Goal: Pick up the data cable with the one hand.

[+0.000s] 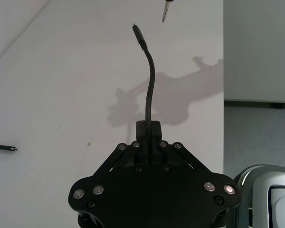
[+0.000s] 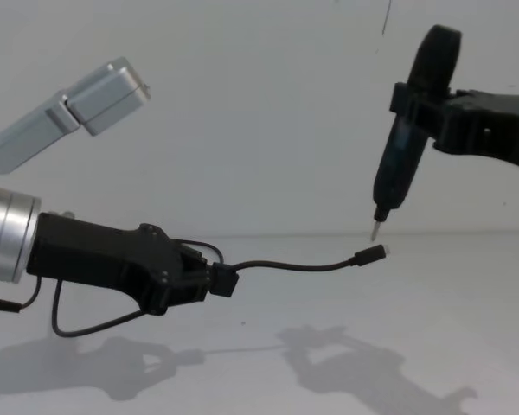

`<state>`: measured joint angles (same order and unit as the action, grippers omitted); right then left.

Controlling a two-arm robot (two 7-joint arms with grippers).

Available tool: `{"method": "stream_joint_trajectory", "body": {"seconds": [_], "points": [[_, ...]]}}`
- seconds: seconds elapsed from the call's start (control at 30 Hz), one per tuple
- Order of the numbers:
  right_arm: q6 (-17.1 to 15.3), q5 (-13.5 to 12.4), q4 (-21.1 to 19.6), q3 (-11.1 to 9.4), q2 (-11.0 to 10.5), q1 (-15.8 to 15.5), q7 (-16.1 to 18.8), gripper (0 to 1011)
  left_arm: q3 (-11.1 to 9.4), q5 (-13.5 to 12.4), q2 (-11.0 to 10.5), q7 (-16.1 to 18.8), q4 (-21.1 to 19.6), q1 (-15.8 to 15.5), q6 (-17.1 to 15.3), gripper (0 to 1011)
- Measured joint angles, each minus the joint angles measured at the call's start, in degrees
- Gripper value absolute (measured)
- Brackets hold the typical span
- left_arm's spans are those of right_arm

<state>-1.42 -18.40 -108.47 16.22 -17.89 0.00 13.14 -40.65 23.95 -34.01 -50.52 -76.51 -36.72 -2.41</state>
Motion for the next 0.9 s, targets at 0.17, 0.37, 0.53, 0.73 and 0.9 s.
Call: {"method": "stream_joint_trajectory", "body": {"seconds": [0.17,0.37,0.53,0.73,0.9], "points": [[-0.3,2.2,0.5,0.9,0.1,0.7,-0.5,263,0.1,0.1,-0.1,0.1,-0.2,0.1,0.2,41],[-0.3,5.4,1.6,1.8,0.6,1.6,-1.9,263,0.2,0.3,-0.2,0.1,-0.3,0.2,0.3,42],[0.0,8.3,2.6,2.3,1.2,2.2,-3.9,263,0.3,0.3,-0.3,0.1,-0.3,0.3,0.3,42],[0.5,10.5,3.5,2.3,1.9,2.6,-5.6,263,0.3,0.3,-0.3,0.1,-0.4,0.3,0.4,42],[1.1,11.7,4.4,2.2,2.5,2.8,-6.6,263,0.3,0.4,-0.4,0.1,-0.4,0.3,0.4,41]]}}
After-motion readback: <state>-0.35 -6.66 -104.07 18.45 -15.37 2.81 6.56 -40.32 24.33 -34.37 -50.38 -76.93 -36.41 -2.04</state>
